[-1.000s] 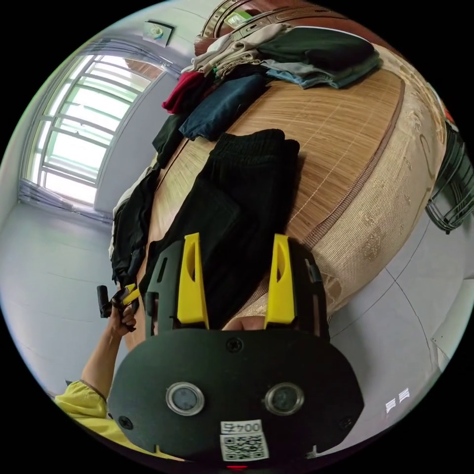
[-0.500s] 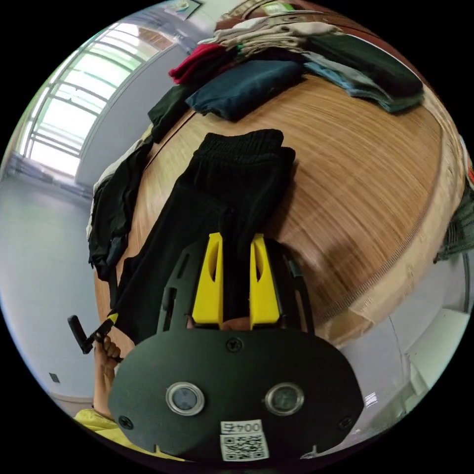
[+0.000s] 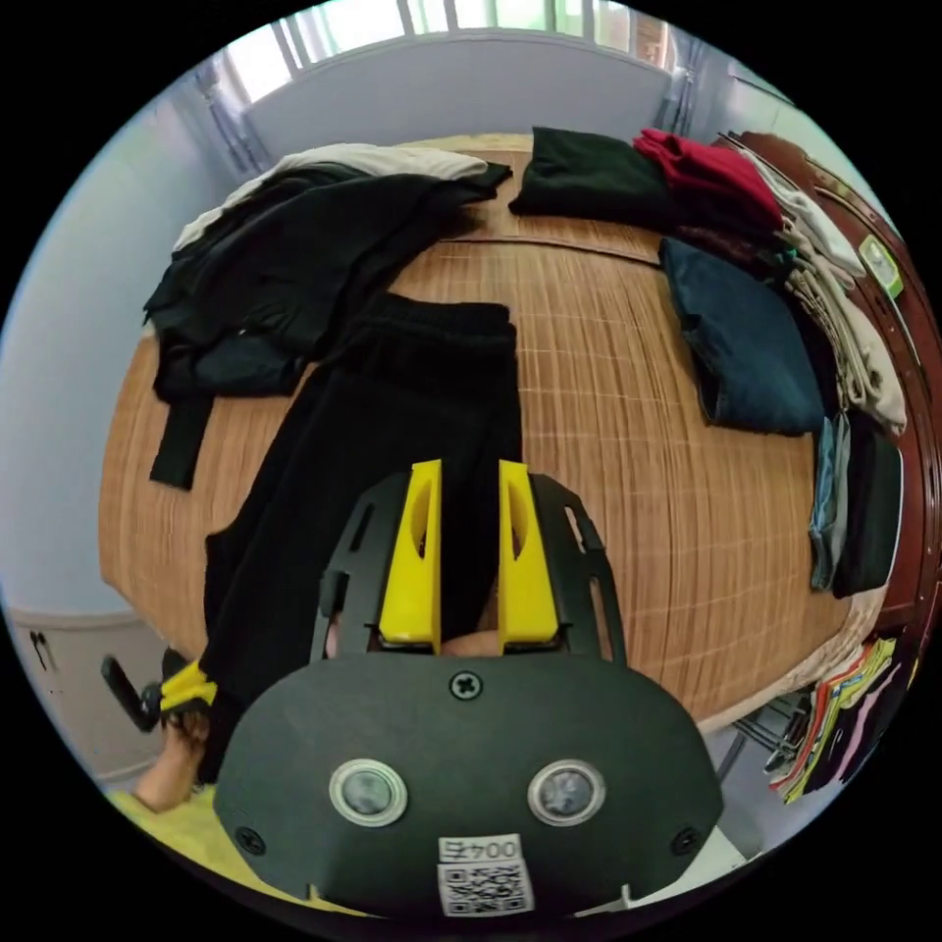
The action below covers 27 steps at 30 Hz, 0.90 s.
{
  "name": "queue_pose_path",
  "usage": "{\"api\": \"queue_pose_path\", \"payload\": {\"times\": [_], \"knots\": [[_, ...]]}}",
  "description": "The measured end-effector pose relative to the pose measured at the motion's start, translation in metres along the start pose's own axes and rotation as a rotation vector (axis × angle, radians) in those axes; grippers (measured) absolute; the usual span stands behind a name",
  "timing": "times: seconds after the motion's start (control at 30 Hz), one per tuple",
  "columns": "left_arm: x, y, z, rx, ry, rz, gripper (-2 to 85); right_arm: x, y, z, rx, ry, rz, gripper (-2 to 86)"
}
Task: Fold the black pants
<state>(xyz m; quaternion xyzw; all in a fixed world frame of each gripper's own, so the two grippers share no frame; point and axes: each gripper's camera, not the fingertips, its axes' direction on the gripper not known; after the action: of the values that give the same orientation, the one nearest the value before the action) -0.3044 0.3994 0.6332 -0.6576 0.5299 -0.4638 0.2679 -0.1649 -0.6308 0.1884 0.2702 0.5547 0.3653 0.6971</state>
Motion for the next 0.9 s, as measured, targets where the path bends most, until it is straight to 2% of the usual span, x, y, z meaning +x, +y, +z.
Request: {"api": "queue_pose_path", "payload": {"times": [0.23,0.33,0.4,0.53,0.63,0.73,0.8,0.87,0.9], "knots": [[0.030,0.049,-0.035,-0.011,-0.134,0.212,11.0,-0.037,0.222,-0.033,0.001,-0.363,-0.014,7.0],[0.054,0.059,-0.039,-0.020,-0.197,0.323,11.0,-0.063,0.283,-0.012,-0.010,-0.322,0.035,5.2],[0.067,0.061,-0.033,-0.059,-0.261,0.388,10.9,-0.078,0.302,0.002,-0.019,-0.294,0.067,5.6],[0.078,0.065,-0.008,-0.176,-0.360,0.436,9.5,-0.114,0.314,0.017,0.024,-0.162,-0.021,5.7],[0.094,0.078,-0.005,-0.145,-0.458,0.472,8.1,-0.128,0.321,0.019,0.061,-0.127,0.009,5.4],[0.111,0.096,-0.002,-0.124,-0.523,0.514,7.9,-0.138,0.336,0.018,0.135,-0.081,-0.061,5.0],[0.113,0.104,-0.004,-0.104,-0.524,0.515,7.9,-0.124,0.349,0.008,0.179,-0.169,0.003,4.6],[0.110,0.110,-0.010,-0.092,-0.474,0.475,7.9,-0.092,0.373,-0.009,0.229,-0.398,0.122,6.3],[0.110,0.111,-0.011,-0.092,-0.462,0.466,8.0,-0.086,0.378,-0.011,0.233,-0.447,0.128,8.0]]}}
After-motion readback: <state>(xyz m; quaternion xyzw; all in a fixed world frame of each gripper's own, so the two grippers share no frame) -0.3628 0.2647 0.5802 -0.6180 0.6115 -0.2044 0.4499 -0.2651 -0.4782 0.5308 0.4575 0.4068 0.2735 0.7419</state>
